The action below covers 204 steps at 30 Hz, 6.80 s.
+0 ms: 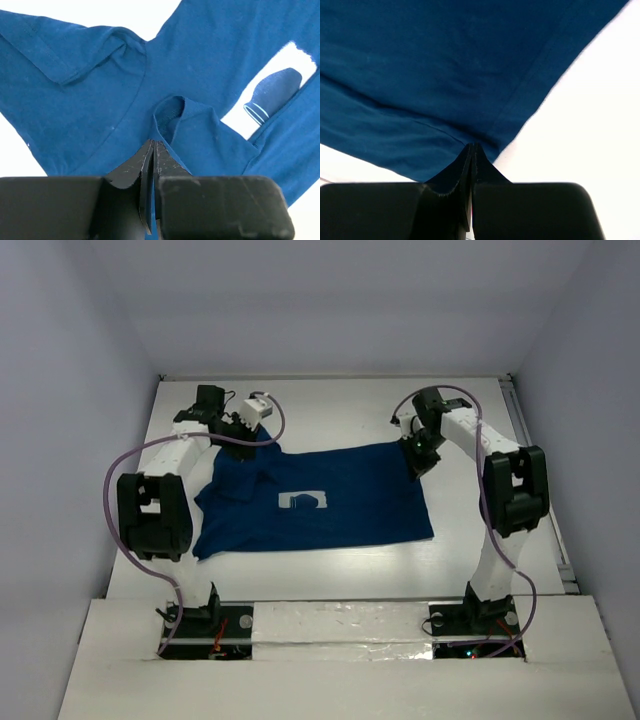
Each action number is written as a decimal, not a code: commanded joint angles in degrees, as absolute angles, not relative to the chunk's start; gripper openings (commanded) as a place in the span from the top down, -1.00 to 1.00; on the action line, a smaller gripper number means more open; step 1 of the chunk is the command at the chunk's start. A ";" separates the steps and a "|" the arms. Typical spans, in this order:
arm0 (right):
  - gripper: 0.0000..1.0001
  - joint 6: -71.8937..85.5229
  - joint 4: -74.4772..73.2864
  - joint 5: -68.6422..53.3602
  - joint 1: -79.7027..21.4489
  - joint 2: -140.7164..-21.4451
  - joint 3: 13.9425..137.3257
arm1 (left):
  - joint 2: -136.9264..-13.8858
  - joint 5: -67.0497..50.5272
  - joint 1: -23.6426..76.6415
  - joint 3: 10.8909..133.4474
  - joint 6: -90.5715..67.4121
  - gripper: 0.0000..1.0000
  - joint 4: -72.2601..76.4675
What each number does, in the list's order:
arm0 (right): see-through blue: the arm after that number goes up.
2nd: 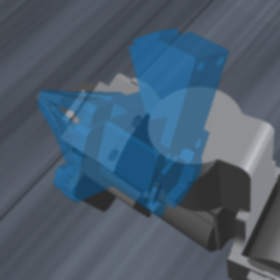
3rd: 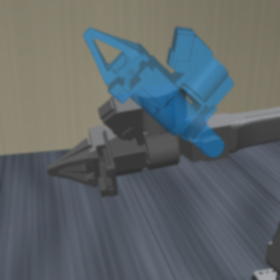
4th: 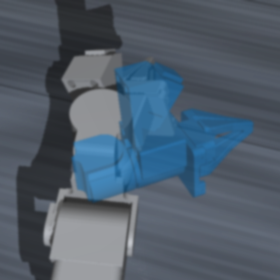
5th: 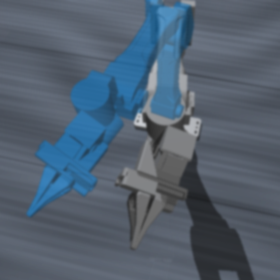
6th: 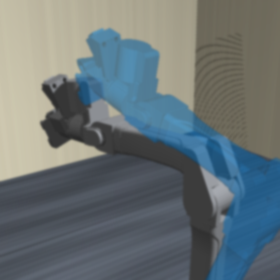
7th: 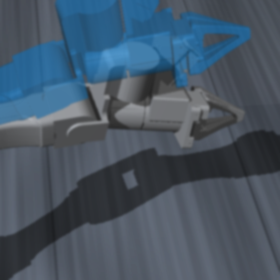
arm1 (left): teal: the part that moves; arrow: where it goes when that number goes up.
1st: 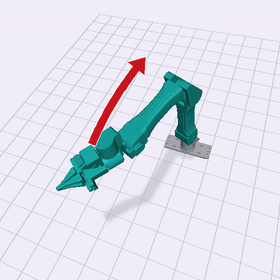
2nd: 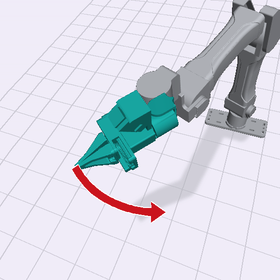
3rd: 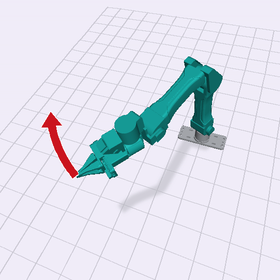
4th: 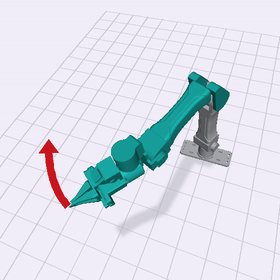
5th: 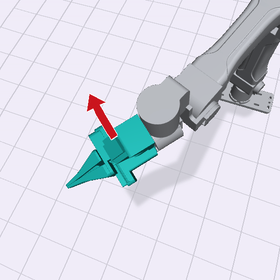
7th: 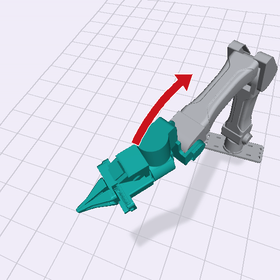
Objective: Fold and stack the t-shirts
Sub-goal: Grap the side of the flattened tshirt furthest away from the robot with both arms
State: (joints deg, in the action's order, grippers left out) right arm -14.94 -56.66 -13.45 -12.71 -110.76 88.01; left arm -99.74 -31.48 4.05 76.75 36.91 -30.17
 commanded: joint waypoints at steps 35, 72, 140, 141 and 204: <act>1.00 -16.52 -56.59 -8.53 -21.36 -112.32 70.14 | -86.83 -35.15 3.96 67.67 40.96 1.00 -29.44; 0.20 -21.17 -57.55 4.24 -12.49 -116.09 101.06 | -89.39 -34.01 3.96 75.06 38.50 1.00 -30.94; 1.00 -32.08 -71.63 -11.07 -6.68 -134.39 116.02 | -97.55 -29.98 6.06 79.28 35.33 0.90 -29.45; 1.00 -31.99 -71.28 -11.16 -6.68 -134.21 115.75 | -99.30 -29.97 6.06 79.45 35.33 0.85 -28.40; 1.00 -31.73 -65.48 -20.30 -6.68 -125.33 101.25 | -144.31 -19.33 4.13 133.07 20.12 0.22 -28.83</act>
